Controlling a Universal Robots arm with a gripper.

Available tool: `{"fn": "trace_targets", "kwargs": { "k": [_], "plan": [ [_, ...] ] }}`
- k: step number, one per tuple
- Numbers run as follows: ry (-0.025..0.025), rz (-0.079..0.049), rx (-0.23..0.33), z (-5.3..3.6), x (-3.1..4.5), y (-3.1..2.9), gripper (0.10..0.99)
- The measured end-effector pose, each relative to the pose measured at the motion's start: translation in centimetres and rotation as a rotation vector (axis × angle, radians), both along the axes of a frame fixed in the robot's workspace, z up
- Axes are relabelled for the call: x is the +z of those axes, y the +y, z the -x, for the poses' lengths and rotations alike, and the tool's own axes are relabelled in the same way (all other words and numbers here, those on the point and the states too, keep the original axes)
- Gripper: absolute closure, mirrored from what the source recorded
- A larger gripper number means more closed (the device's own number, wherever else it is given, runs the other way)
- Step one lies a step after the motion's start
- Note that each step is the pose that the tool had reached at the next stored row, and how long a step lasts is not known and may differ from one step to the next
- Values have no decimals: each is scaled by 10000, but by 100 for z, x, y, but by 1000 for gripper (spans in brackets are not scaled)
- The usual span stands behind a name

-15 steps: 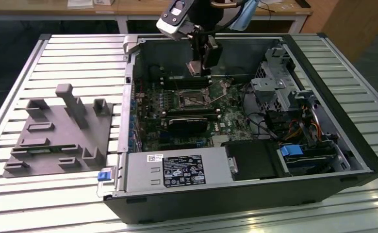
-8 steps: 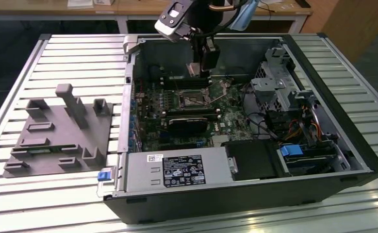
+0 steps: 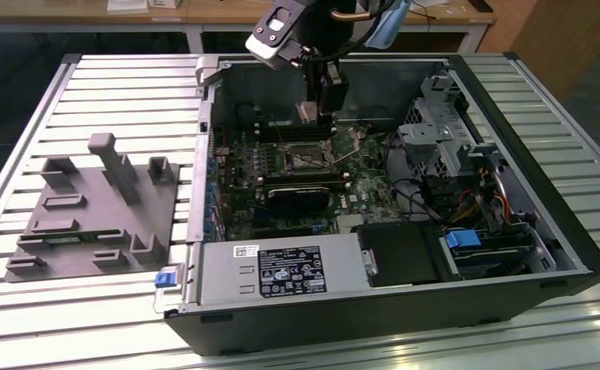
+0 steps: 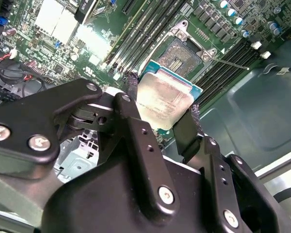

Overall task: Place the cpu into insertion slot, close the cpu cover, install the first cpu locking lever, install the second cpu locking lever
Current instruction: 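Place the cpu into insertion slot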

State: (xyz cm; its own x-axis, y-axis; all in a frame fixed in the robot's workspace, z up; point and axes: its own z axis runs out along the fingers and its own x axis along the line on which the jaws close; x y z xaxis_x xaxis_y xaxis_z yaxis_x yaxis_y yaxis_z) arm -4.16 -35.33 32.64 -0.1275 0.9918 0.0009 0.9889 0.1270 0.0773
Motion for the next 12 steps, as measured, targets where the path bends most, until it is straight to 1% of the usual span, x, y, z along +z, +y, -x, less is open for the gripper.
{"fn": "trace_targets", "kwargs": {
  "k": [7, 12],
  "plan": [
    [0, 0, -5, 0, -30, 0, 545],
    [0, 0, -8, 0, -37, 0, 545]
  ]
}}
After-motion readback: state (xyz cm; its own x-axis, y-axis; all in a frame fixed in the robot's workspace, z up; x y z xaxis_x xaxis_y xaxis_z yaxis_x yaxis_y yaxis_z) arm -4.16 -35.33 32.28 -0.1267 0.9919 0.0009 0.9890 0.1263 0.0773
